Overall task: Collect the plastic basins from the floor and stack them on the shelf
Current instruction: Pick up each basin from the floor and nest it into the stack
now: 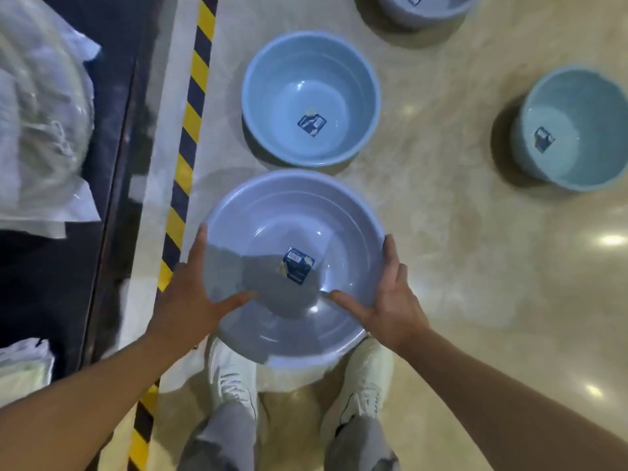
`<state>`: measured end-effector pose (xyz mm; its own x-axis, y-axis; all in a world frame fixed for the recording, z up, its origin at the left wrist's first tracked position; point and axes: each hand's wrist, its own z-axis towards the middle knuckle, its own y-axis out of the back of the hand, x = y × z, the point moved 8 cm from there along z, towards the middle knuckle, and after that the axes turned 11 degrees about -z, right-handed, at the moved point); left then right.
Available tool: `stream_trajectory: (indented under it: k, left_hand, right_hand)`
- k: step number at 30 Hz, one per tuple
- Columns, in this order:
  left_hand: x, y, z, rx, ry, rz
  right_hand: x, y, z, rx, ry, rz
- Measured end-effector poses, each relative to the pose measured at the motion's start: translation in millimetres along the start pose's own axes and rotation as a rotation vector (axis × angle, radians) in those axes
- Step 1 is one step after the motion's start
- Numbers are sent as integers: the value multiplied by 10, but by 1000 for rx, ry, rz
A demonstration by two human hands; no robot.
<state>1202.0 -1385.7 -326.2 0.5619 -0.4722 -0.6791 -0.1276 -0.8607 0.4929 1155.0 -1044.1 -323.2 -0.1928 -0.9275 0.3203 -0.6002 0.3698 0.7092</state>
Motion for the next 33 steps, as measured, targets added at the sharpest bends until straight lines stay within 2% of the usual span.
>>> stream_trajectory:
  k: [9, 16, 19, 23, 29, 33]
  left_hand:
    - [703, -566, 209, -2, 83, 56]
    - [891, -780, 205, 6, 129, 68]
    - [948, -809, 208, 3, 136, 152]
    - [949, -773, 210, 19, 78, 229]
    - [906, -783, 283, 60, 121, -33]
    - [787, -681, 306, 35, 170, -88]
  right_hand:
    - [-373, -675, 271, 23, -19, -43]
    - [-500, -806, 314, 63, 45, -115]
    - [-530, -852, 355, 87, 35, -111]
    - [-528, -915, 381, 91, 43, -116]
    - [-547, -959, 414, 55, -3, 188]
    - [-511, -828, 397, 5, -27, 218]
